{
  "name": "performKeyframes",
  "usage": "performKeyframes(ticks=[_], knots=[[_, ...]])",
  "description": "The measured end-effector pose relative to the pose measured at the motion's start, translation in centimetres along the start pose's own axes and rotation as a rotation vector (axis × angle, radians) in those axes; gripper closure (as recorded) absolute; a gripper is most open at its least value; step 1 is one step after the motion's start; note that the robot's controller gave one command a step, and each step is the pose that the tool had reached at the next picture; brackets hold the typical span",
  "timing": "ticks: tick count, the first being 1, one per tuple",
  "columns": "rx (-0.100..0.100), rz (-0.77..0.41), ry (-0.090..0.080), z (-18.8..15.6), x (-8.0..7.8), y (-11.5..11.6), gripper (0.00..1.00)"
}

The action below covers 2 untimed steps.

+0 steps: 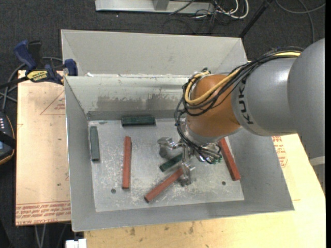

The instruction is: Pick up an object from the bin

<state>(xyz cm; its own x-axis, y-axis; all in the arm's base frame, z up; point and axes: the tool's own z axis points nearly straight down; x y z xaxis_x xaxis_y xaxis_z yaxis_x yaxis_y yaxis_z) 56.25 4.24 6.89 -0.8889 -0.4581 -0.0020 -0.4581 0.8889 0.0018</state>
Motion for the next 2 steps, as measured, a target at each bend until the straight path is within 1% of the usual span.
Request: performKeyframes(ticks=[1, 2], knots=[[0.001, 0.000, 0.000, -0.1, 0.0, -0.1, 1.00], [0.005, -0.269, -0.008, -14.0, -2.8, 1.1, 1.00]])
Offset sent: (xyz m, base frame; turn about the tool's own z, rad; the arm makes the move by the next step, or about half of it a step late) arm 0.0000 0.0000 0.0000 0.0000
